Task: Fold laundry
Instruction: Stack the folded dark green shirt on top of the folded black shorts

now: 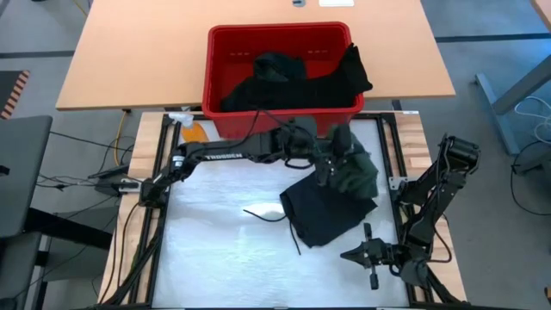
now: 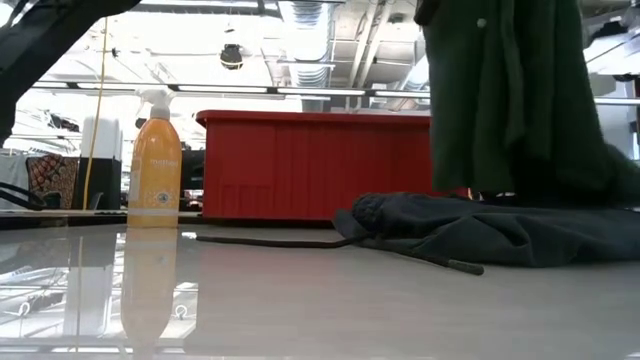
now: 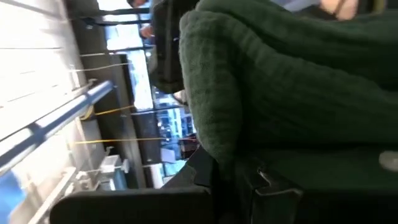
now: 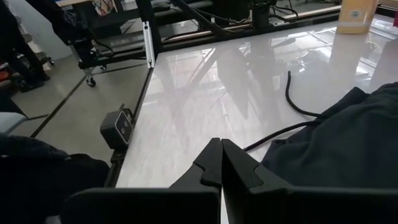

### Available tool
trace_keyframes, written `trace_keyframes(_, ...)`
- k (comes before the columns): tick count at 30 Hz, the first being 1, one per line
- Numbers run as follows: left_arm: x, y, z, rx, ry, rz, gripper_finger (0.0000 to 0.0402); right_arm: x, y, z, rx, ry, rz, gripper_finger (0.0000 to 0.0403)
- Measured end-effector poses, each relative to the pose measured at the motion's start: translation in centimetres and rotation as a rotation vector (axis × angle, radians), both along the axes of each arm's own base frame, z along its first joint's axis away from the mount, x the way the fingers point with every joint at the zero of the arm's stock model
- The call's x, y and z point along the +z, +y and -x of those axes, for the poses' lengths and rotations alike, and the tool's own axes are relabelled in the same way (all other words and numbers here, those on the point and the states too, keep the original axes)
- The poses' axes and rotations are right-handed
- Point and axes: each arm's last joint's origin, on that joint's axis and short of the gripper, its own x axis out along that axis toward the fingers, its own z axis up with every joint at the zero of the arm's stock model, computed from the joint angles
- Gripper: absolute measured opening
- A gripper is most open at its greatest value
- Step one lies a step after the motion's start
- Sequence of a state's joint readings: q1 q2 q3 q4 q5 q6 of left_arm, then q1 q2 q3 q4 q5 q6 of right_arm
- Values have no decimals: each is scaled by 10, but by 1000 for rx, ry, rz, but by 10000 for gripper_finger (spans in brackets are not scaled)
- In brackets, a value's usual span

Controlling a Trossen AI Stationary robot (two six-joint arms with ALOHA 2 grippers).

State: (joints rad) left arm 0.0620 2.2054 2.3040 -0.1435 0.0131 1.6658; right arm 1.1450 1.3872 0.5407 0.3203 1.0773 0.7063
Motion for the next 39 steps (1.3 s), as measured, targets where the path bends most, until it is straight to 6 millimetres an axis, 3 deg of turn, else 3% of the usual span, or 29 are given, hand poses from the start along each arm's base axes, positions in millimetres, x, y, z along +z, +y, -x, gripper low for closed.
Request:
trace_keyframes(6,22,-19,12,-43,-63,-31,2,-2,-1,0,2,10,19,22)
trace_keyframes(14,16,20,9,-9,-80,75,2,-2,-1,1,5,14,24,22)
trace_keyframes(17,18,30,4,-11,-195,67,2,-2,-1,1,6,15,24,22)
trace_keyframes(21,19,37,-2,-62,-338,87,2,-2,-1,1,6,15,29,22)
trace_keyframes(25,22,32,-1,-58,-371,100,2,-2,-1,0,4,16,34,22)
trace_keyframes(28,15,29,0,-7,-224,191,2,-3,-2,0,0,16,39,22)
trace_keyframes(32,-26,29,6,93,242,377,2,-3,-2,0,-1,16,35,22)
trace_keyframes(35,-61,15,24,201,641,355,2,-3,-1,1,2,17,37,22)
trace_keyframes(39,-76,-11,39,282,858,307,2,-6,-1,1,9,26,76,22)
